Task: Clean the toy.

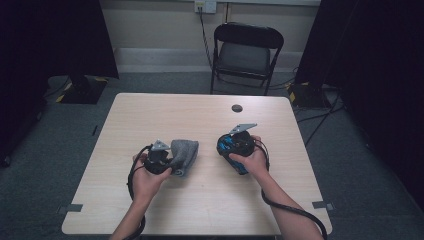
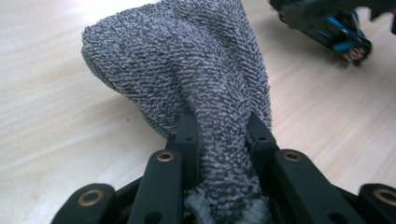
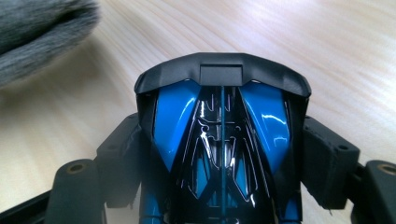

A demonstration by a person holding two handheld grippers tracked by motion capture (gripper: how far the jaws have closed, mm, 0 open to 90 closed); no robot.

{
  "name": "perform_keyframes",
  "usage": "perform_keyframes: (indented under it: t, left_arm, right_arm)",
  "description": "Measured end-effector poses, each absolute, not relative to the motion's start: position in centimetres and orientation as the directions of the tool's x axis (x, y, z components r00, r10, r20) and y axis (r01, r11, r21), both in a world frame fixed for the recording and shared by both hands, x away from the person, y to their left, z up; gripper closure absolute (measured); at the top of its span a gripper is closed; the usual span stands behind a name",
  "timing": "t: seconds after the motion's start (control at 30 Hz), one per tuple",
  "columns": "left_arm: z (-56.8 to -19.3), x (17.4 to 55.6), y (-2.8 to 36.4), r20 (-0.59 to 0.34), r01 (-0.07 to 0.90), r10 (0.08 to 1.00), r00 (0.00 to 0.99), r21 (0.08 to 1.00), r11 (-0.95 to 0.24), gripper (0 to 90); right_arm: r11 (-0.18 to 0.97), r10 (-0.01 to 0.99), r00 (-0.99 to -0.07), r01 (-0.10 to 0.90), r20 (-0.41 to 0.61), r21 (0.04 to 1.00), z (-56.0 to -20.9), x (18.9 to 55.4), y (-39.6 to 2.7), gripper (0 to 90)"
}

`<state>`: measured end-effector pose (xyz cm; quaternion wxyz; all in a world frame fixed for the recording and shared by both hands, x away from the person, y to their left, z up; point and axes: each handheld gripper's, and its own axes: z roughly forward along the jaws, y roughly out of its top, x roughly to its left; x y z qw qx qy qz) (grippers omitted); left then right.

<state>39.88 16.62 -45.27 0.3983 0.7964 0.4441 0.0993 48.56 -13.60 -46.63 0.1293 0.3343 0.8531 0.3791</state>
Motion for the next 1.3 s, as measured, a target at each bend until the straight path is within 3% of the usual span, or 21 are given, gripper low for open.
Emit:
perform_keyframes:
  t: [0.2,0.43,0.6,0.77,1.3]
  left_arm:
    - [-43.5,41.2,15.5,-0.208,0.609,0.780,0.590,0.748,-0.262,72.5]
    - [-42.4,43.5,13.2,-0.162,0.597,0.762,0.627,0.729,-0.335,72.3]
    - [-41.5,43.7,10.6,-0.138,0.548,0.696,0.704,0.729,-0.410,72.2]
    - [-41.0,43.3,9.5,-0.119,0.496,0.627,0.770,0.729,-0.471,72.4]
    - [-41.2,42.3,10.5,-0.144,0.449,0.551,0.822,0.759,-0.472,72.6]
  right_arm:
    - [0.486,0.637,-0.770,0.436,0.034,0.757,-44.8,47.1,-13.9,25.9]
    - [0.499,0.571,-0.820,0.383,0.038,0.777,-43.4,44.7,-13.0,25.9]
    - [0.537,0.526,-0.851,0.349,0.019,0.768,-43.0,43.5,-11.9,25.9]
    - [0.549,0.526,-0.850,0.355,0.017,0.757,-43.0,43.3,-11.8,25.9]
    - [0.554,0.569,-0.822,0.398,0.017,0.731,-43.0,45.0,-12.6,25.9]
